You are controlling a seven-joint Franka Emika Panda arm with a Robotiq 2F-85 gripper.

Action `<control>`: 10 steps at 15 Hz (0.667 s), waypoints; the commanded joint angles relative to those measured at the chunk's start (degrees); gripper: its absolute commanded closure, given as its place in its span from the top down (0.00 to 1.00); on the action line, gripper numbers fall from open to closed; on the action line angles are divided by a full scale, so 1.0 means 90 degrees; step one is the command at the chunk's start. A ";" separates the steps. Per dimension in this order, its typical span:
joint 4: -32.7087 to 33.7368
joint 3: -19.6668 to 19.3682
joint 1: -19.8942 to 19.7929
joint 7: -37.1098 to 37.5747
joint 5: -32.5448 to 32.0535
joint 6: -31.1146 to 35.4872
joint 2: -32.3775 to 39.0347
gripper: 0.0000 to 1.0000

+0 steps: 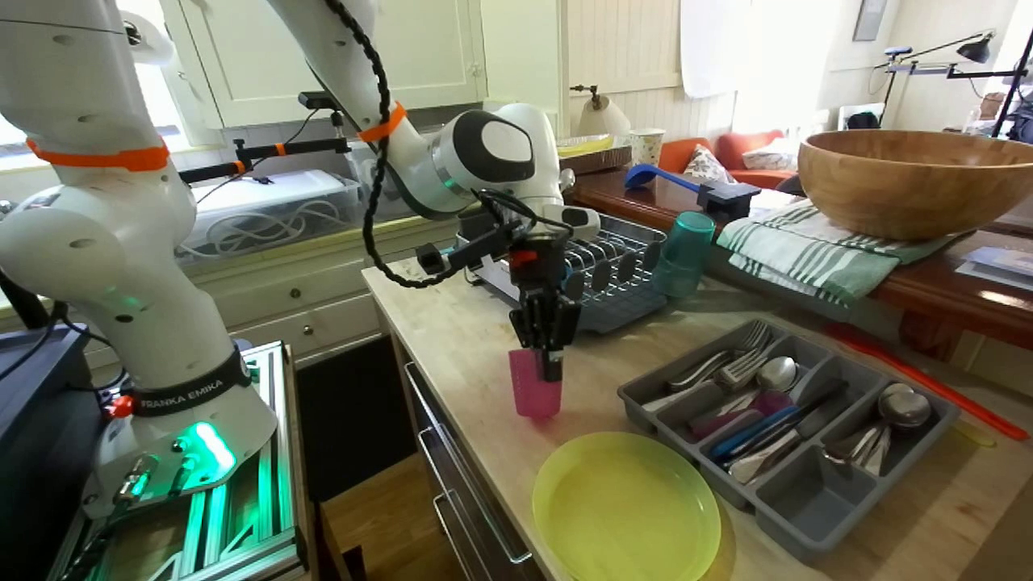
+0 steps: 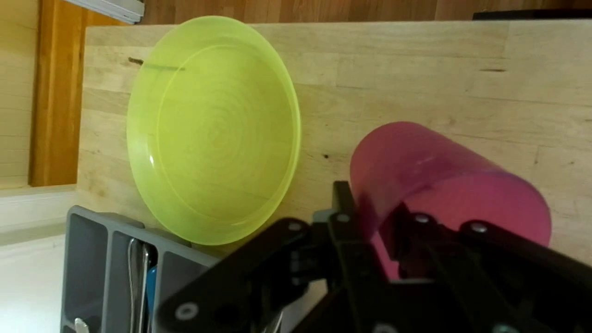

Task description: Put the purple cup upside down.

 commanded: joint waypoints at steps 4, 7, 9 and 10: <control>0.0201 0.0020 0.0096 0.0641 -0.0338 -0.0122 0.0230 0.73; 0.0202 0.0032 0.0114 0.0709 -0.0299 -0.0067 0.0170 0.97; 0.0204 0.0048 0.0121 0.0761 -0.0273 -0.0024 0.0146 1.00; 0.0215 0.0053 0.0125 0.0794 -0.0264 -0.0007 0.0147 1.00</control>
